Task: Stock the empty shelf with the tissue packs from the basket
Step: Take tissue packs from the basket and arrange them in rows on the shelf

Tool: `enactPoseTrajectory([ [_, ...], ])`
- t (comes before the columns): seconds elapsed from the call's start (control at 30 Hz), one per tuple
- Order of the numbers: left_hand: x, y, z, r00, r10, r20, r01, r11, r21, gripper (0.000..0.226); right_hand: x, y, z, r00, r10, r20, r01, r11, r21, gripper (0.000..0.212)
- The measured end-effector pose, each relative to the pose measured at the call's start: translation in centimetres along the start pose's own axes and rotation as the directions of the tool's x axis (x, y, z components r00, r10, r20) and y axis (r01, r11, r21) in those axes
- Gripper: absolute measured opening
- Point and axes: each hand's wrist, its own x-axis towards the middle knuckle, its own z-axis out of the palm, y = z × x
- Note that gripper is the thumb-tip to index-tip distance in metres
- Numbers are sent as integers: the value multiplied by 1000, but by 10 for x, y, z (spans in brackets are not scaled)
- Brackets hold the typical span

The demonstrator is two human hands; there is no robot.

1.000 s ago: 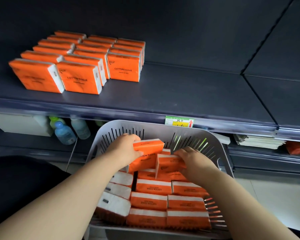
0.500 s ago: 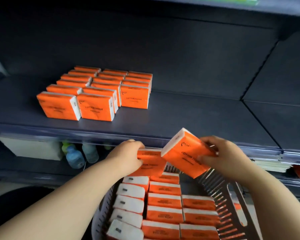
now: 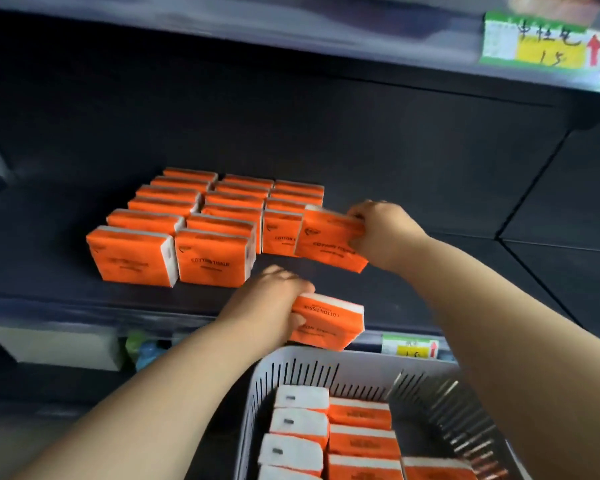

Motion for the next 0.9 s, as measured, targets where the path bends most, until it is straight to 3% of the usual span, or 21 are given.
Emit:
enactPoseTrajectory([
  [0.13, 10, -18, -5, 995, 42, -86, -39, 999, 32, 44, 34, -23, 18, 998, 28, 48, -22, 993, -115, 35],
  [0.37, 11, -28, -11, 972, 59, -227, -62, 998, -8, 43, 59, -42, 44, 992, -29, 125, 50, 984, -169, 43],
  [0.67, 13, -33, -10, 978, 41, -205, -24, 996, 84, 30, 68, -46, 63, 985, -29, 169, 75, 960, -271, 45],
  [0.9, 19, -33, -5, 983, 22, -181, -8, 997, 79, 36, 70, -47, 63, 986, -62, 154, 106, 950, -292, 45],
])
